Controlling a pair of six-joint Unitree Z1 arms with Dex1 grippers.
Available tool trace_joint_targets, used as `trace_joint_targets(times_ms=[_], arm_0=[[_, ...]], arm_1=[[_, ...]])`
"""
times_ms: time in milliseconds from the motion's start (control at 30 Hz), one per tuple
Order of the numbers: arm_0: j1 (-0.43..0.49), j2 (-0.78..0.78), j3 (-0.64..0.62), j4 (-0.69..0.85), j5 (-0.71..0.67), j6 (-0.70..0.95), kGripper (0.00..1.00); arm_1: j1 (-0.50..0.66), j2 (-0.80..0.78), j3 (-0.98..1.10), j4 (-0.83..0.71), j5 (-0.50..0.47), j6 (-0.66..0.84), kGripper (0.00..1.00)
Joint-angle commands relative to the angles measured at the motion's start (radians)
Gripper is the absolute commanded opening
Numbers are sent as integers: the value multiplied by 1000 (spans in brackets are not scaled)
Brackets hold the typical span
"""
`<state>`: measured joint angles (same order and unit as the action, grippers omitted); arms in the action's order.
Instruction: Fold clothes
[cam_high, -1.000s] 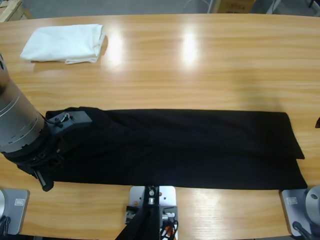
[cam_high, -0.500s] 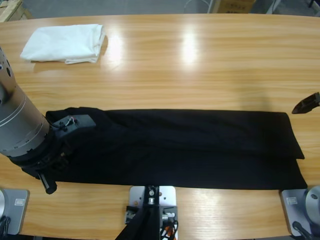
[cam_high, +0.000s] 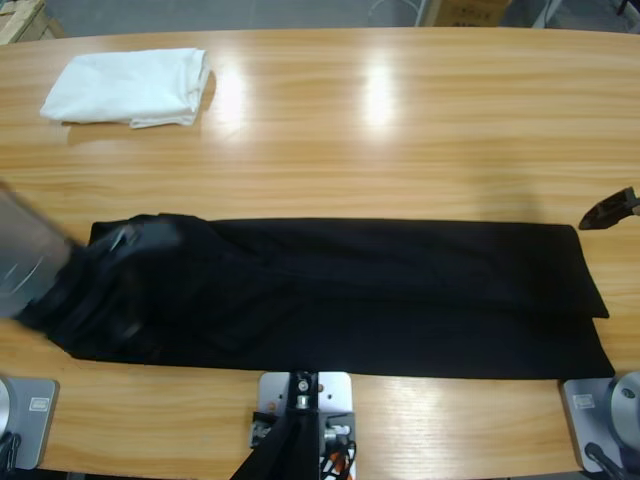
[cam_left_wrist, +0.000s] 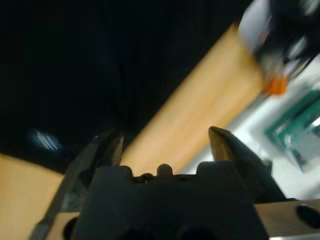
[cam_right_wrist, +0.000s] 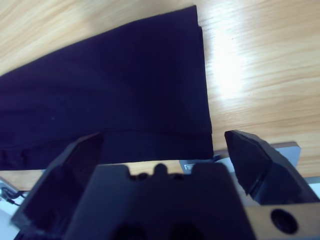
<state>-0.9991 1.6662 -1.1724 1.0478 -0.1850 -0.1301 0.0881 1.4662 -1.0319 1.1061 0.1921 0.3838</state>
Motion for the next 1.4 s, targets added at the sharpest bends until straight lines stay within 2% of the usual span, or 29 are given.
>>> trace_joint_targets(times_ms=[33, 200, 333, 400, 867, 933, 967, 1133, 1167, 1400], arm_0=[[130, 265, -195, -120, -24, 357, 987], [191, 350, -262, -69, -21, 462, 983], [191, 387, -274, -40, -43, 490, 972], [190, 391, -274, -28, -77, 502, 899], [189, 456, -302, 0, -123, 531, 883], [189, 458, -302, 0, -138, 532, 800], [189, 458, -301, 3, -146, 535, 702], [189, 454, -293, 38, -171, 570, 49], [189, 456, -289, 41, -173, 577, 0], [189, 458, -276, 44, -191, 603, 0]], arm_1=[[2, -10, 46, -26, 27, -13, 1000], [2, 3, 53, -42, 26, -13, 1000], [2, 35, 60, -66, 26, -16, 1000], [2, 50, 64, -75, 25, -17, 1000], [2, 61, 73, -89, 22, -19, 1000], [2, 60, 74, -89, 21, -19, 1000], [2, 60, 75, -89, 20, -19, 1000], [2, 61, 75, -89, 15, -19, 1000], [2, 59, 76, -89, 14, -19, 1000], [2, 49, 79, -88, 9, -19, 1000]])
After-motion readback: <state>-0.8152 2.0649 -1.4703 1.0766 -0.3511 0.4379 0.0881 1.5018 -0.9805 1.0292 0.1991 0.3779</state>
